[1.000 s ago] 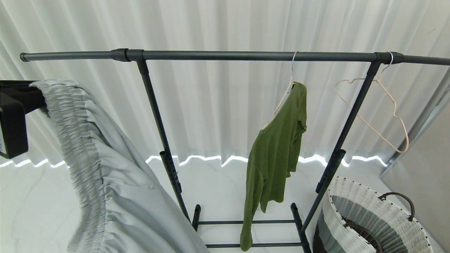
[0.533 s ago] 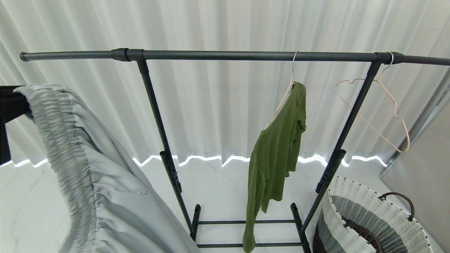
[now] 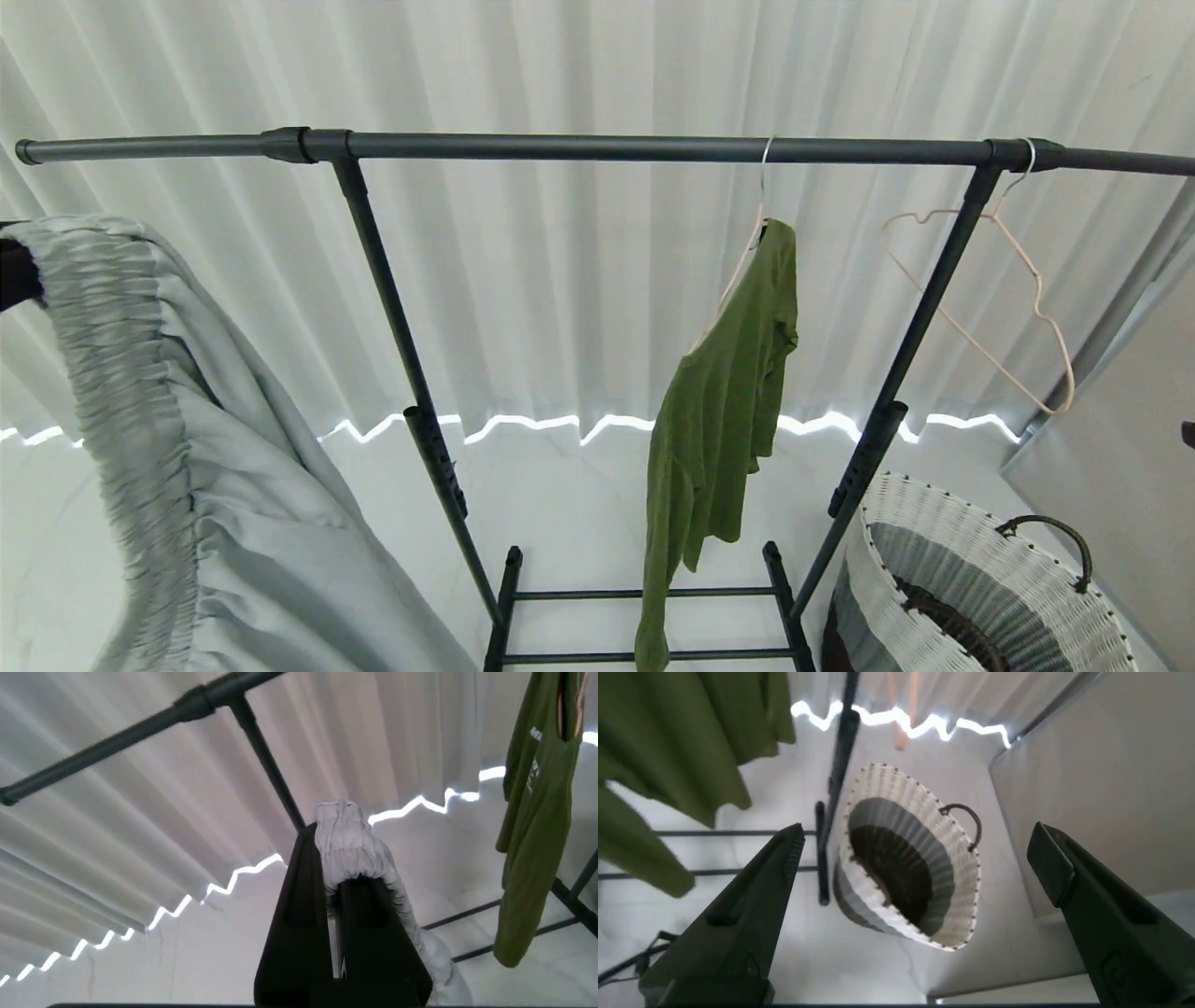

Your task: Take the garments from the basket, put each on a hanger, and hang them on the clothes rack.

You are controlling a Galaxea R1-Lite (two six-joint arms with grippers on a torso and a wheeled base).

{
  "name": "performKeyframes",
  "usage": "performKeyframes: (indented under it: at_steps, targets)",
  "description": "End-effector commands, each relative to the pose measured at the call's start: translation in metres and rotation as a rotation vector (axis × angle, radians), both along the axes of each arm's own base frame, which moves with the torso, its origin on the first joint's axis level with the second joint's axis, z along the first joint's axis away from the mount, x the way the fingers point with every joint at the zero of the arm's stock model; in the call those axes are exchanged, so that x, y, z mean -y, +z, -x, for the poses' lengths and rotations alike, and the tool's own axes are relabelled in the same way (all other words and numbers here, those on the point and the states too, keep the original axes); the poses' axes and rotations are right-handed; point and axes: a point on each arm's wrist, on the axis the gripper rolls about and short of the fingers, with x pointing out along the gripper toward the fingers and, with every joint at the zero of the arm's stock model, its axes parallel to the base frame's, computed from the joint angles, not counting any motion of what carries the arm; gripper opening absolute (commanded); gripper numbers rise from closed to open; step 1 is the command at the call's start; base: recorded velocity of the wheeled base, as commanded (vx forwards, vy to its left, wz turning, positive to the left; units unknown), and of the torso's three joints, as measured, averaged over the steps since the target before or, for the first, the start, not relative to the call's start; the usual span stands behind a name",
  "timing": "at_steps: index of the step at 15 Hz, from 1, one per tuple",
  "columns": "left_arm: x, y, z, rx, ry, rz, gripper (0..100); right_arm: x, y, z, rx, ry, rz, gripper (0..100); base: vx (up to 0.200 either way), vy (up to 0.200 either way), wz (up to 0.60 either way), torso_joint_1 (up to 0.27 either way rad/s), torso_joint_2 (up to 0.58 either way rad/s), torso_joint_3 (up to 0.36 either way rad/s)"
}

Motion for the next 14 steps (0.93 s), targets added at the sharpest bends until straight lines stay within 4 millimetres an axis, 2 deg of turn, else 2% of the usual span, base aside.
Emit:
performKeyframes:
  at_steps: [1,3,10,14]
  targets:
    - [0.0004,-0.0002,-0.0003,0.001,-0.002,0.001,0,-0.001,-0.0011,-0.0019,-0.009,0.003,0.002,100,0.0,-0.2,0.0,0.002,0.0,0.002]
    - [0.0008,-0.0007,-0.0008,-0.002,-0.002,0.0,0,-0.0017,-0.0011,-0.0024,-0.012,0.024,-0.008,100,0.0,-0.2,0.0,-0.005,0.0,0.005]
    - [0.0008,0.0001,-0.0006,0.0,-0.013,0.001,0,-0.0034,-0.0011,-0.0063,-0.019,0.027,-0.01,100,0.0,0.0,0.0,0.0,0.0,0.0]
    - [0.0012,-0.0009,-0.0013,-0.004,-0.013,-0.002,0,-0.0035,-0.0006,-0.0063,-0.017,0.028,-0.012,100,0.2,0.0,0.0,-0.004,0.0,0.004]
